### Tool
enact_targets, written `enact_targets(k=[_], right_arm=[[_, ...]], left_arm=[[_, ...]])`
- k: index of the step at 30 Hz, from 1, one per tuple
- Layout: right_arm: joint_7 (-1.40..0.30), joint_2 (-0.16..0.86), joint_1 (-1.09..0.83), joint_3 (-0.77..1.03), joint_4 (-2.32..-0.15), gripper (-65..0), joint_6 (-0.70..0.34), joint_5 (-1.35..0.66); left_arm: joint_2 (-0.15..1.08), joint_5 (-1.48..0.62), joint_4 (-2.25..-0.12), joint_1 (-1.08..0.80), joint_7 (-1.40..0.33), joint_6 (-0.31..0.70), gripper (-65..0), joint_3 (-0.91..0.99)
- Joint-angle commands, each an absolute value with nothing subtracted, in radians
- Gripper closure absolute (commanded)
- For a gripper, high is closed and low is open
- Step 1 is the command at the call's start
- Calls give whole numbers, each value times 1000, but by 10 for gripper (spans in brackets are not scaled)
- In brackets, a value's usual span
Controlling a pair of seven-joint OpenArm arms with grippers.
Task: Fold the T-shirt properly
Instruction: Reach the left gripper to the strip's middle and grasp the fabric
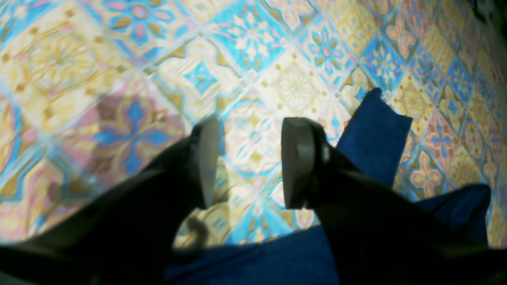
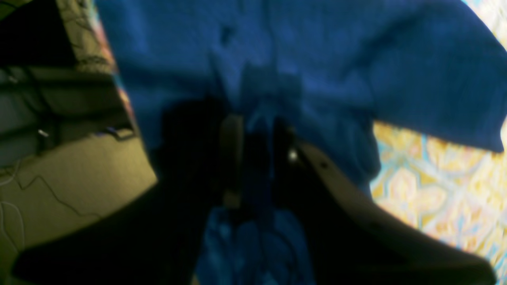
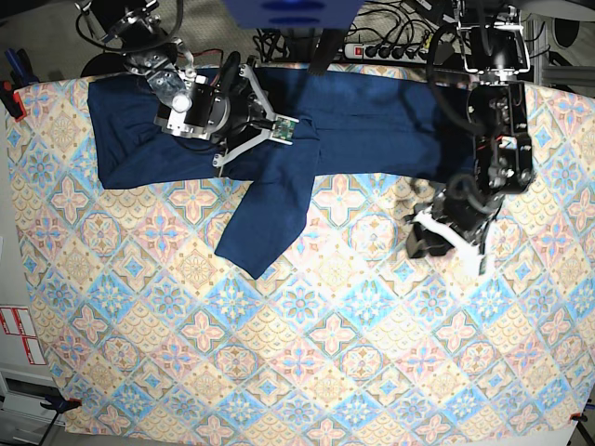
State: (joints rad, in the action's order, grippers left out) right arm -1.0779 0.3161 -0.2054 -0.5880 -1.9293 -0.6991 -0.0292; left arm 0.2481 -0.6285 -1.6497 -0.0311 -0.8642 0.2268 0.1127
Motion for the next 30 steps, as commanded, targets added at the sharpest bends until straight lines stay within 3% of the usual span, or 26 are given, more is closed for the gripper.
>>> enact_targets(k=[1, 10, 15, 21, 30], right_arm=[[-1064, 318, -203, -565, -1948, -139, -698, -36], [-1058, 312, -206, -394, -1948, -135, -698, -36], [-1058, 311, -208, -294, -1948, -135, -698, -36], [-1058, 311, -208, -246, -1948, -135, -698, -36], [-1058, 297, -208, -246, -1956, -135, -698, -36]], left_arm=[[229, -621, -1644, 8, -843, 234, -257, 87], [90, -440, -1348, 203, -839, 234, -257, -85], [39, -390, -1207, 265, -730, 234, -257, -140], [-21, -392, -990, 352, -633, 232, -257, -269], [-67, -390, -849, 401, -539, 232, -257, -308]])
